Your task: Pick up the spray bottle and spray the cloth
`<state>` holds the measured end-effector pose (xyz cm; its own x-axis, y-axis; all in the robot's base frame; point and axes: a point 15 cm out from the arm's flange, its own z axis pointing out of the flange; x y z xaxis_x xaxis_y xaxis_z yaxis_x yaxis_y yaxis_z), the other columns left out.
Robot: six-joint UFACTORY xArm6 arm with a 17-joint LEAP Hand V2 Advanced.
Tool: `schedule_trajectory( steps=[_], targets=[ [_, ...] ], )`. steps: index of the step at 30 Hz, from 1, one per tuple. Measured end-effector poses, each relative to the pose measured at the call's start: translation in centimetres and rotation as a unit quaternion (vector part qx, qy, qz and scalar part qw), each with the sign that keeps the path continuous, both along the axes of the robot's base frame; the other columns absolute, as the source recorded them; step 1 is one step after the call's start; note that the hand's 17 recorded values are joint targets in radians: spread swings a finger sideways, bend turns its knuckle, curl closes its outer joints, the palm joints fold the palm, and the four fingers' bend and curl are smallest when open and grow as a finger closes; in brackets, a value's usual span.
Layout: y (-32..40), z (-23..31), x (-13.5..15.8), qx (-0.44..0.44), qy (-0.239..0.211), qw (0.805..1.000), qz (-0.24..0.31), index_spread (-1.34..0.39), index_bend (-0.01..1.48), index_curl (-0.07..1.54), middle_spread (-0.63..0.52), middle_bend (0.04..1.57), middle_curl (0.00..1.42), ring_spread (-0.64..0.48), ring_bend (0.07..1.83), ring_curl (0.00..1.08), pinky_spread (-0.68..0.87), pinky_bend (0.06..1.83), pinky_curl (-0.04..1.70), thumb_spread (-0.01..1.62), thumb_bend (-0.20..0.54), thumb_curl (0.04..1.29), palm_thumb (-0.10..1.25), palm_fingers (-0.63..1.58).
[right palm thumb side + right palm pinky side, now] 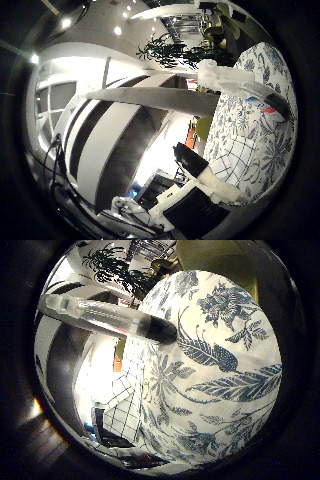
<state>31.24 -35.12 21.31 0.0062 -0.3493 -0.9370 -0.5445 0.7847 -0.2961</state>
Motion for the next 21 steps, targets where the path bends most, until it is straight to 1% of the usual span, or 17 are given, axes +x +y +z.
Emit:
schedule_trajectory(
  steps=[7,11,21],
  targets=[
    [0.4,-1.0,1.7,-0.001,0.007,1.0,0.011,-0.14,0.15,0.26,0.19,0.33,0.34,0.21,0.39,0.25,0.36,0.44,0.29,0.99,-0.025,0.35,0.7,0.09],
    [1.0,-1.0,3.4,-0.002,0.004,1.0,0.016,-0.14,0.15,0.26,0.19,0.33,0.34,0.21,0.39,0.26,0.37,0.43,0.29,0.99,-0.024,0.35,0.71,0.1],
    [1.9,-1.5,6.2,-0.003,0.012,1.0,0.028,-0.13,0.15,0.27,0.18,0.33,0.34,0.21,0.38,0.25,0.36,0.4,0.29,0.98,-0.025,0.35,0.72,0.14]
  ],
)
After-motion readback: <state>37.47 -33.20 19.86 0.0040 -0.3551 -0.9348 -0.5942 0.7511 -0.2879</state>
